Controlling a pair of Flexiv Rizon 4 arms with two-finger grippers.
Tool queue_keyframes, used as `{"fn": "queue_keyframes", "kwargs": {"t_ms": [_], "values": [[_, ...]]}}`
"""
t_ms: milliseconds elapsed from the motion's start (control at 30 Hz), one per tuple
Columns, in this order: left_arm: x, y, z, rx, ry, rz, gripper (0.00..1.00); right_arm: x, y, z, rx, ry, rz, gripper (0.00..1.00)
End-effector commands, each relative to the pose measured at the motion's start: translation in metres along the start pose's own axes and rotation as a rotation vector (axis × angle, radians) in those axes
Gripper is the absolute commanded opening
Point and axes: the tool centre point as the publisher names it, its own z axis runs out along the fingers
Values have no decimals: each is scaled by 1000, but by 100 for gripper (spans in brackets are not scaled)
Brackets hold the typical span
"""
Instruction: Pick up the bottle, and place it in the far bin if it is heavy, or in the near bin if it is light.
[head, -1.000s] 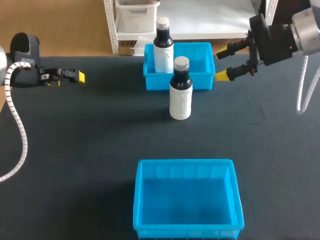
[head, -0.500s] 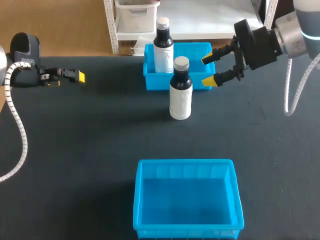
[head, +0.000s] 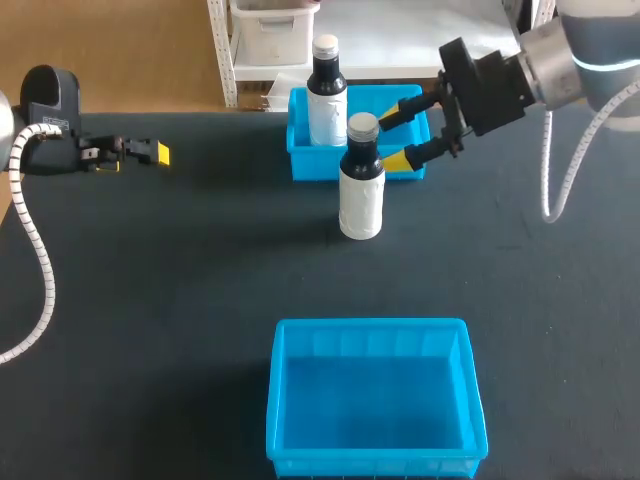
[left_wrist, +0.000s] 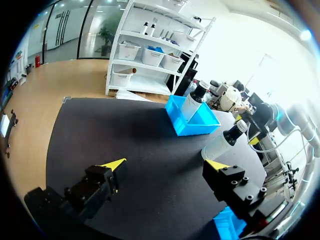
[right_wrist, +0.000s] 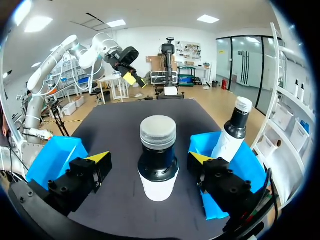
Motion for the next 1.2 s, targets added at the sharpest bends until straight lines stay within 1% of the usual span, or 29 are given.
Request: {"fn": "queue_keyframes", "kwargs": {"t_ms": [33, 267, 700, 1200], "values": [[0, 0, 0, 0, 0, 0, 100, 1, -6, 10, -12, 4, 5, 100], [0, 0, 0, 0, 0, 0, 100, 2, -10, 20, -22, 12, 16, 100], [0, 0, 0, 0, 0, 0, 100, -4, -12, 34, -42, 15, 13, 100], [0, 0, 0, 0, 0, 0, 100, -5, -13, 38, -45, 18, 14, 100]]}}
